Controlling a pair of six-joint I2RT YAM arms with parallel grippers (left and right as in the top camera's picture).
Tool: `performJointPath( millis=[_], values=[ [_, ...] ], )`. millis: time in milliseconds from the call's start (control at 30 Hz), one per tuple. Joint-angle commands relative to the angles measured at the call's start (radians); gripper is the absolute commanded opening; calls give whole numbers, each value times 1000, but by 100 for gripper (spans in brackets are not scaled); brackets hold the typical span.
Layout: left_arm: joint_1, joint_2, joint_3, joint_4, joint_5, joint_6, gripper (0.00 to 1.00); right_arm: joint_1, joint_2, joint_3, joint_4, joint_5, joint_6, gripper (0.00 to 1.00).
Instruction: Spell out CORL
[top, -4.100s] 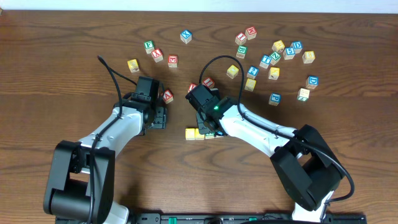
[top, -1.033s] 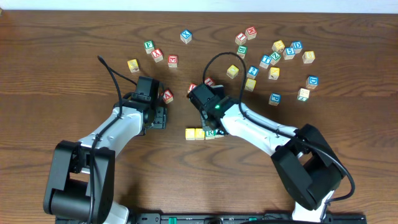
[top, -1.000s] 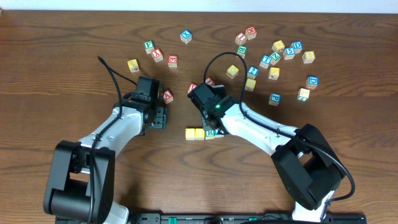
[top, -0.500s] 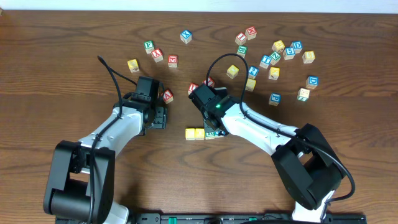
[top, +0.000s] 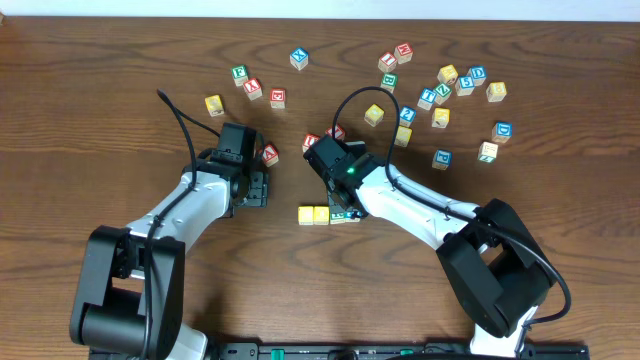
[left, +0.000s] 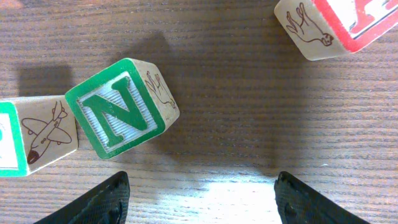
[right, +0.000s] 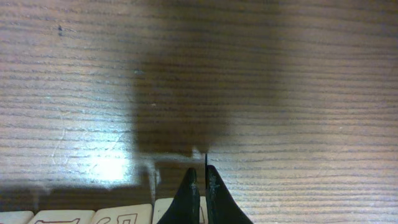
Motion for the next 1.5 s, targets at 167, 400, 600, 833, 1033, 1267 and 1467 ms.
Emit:
performJointPath(
  millis=[167, 400, 600, 833, 1033, 1267, 1467],
  values=[
    [4, 2, 27, 2, -12, -3, 73, -28, 13, -2, -19, 111, 51, 1],
    [4, 2, 27, 2, -12, -3, 73, -77, 13, -2, -128, 35, 73, 1],
    [4, 2, 27, 2, -12, -3, 73, -77, 13, -2, -158, -53, 50, 1],
    [4, 2, 27, 2, -12, -3, 73, -77, 13, -2, -158, -103, 35, 1],
    [4, 2, 27, 3, -12, -3, 73, -63, 13, -2, -141, -142, 14, 1],
    [4, 2, 27, 3, -12, -3, 73, -63, 13, -2, -121, -182, -9, 1],
    [4, 2, 27, 5, -12, -3, 73, -63, 13, -2, -118, -192, -17, 1]
  ],
)
